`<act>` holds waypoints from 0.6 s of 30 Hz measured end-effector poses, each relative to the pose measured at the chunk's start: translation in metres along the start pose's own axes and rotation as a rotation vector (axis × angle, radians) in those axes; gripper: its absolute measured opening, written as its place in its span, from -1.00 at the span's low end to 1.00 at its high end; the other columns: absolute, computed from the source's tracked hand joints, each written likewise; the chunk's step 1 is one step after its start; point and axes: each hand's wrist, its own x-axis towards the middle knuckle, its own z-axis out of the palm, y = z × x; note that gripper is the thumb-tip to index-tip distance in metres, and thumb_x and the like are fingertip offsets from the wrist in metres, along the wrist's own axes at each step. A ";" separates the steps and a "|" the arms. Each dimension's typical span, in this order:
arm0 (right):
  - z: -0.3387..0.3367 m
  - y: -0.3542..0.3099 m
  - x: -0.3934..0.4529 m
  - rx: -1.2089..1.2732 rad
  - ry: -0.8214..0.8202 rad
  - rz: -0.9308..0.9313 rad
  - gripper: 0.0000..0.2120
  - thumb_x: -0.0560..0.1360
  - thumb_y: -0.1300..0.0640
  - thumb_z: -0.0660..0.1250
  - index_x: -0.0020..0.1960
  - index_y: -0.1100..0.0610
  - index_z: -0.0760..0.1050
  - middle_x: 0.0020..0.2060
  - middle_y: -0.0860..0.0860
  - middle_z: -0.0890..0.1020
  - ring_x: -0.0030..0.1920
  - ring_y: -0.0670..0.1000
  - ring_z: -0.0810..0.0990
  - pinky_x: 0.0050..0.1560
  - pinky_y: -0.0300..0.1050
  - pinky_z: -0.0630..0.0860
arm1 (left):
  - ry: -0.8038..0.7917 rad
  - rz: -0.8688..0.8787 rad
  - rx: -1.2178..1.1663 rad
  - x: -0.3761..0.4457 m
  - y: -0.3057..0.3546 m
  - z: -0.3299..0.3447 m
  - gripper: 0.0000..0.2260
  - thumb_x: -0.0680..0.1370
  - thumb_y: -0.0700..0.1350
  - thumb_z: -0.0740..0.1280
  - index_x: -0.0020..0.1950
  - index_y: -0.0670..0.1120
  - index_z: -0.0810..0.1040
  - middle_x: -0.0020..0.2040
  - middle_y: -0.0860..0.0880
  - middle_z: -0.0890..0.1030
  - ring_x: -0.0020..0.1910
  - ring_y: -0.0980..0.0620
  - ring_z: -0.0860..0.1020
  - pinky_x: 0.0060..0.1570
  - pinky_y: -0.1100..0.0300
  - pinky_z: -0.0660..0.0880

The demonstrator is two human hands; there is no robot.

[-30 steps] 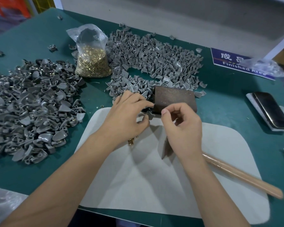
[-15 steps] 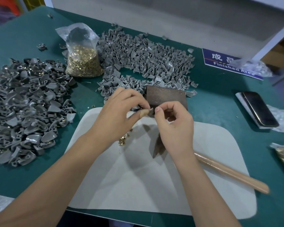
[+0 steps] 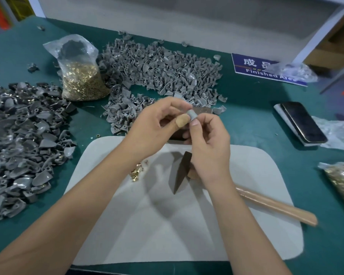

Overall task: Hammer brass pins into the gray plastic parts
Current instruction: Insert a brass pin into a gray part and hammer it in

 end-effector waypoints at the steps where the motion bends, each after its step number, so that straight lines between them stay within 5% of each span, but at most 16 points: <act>1: -0.001 0.000 0.002 0.000 0.019 0.006 -0.92 0.65 0.18 0.30 -0.03 0.12 0.50 -0.20 0.08 0.62 -0.16 0.17 0.61 -0.06 0.21 0.59 | -0.018 0.003 0.021 0.003 0.000 0.001 -0.82 0.62 -0.15 0.40 0.21 -0.01 0.60 -0.01 0.02 0.71 0.00 0.13 0.66 0.06 0.33 0.52; 5: -0.005 0.006 0.015 -0.099 -0.022 0.018 -0.89 0.61 0.18 0.30 -0.08 0.01 0.48 -0.24 0.02 0.60 -0.19 0.11 0.58 -0.09 0.10 0.56 | -0.074 0.001 0.172 0.014 -0.002 0.003 -0.79 0.60 -0.15 0.42 0.21 0.05 0.64 -0.01 0.19 0.71 0.04 0.25 0.64 0.07 0.37 0.52; 10: -0.011 0.007 0.033 -0.265 -0.151 -0.032 -0.89 0.59 0.18 0.34 -0.07 0.00 0.52 -0.25 -0.14 0.59 -0.24 -0.14 0.54 -0.18 -0.27 0.43 | -0.087 -0.076 0.166 0.027 -0.009 -0.008 -0.73 0.54 -0.12 0.47 0.24 -0.07 0.66 0.04 0.14 0.72 0.03 0.17 0.67 0.10 0.37 0.54; 16: -0.022 0.002 0.052 -0.442 -0.296 -0.177 -0.93 0.64 0.16 0.24 0.03 0.01 0.46 -0.12 -0.12 0.59 -0.06 0.03 0.60 -0.04 0.11 0.54 | -0.043 -0.044 0.139 0.031 -0.014 -0.004 -0.78 0.56 -0.10 0.46 0.21 -0.05 0.66 0.02 0.06 0.73 0.03 0.16 0.68 0.17 0.16 0.59; 18: -0.025 0.007 0.052 -0.521 -0.271 -0.229 -0.93 0.66 0.15 0.21 0.06 0.00 0.43 -0.10 -0.14 0.57 -0.10 -0.02 0.54 -0.08 0.08 0.50 | -0.023 -0.008 0.161 0.028 -0.019 0.000 -0.80 0.60 -0.15 0.42 0.23 -0.03 0.62 0.07 0.10 0.71 0.11 0.17 0.65 0.21 0.16 0.56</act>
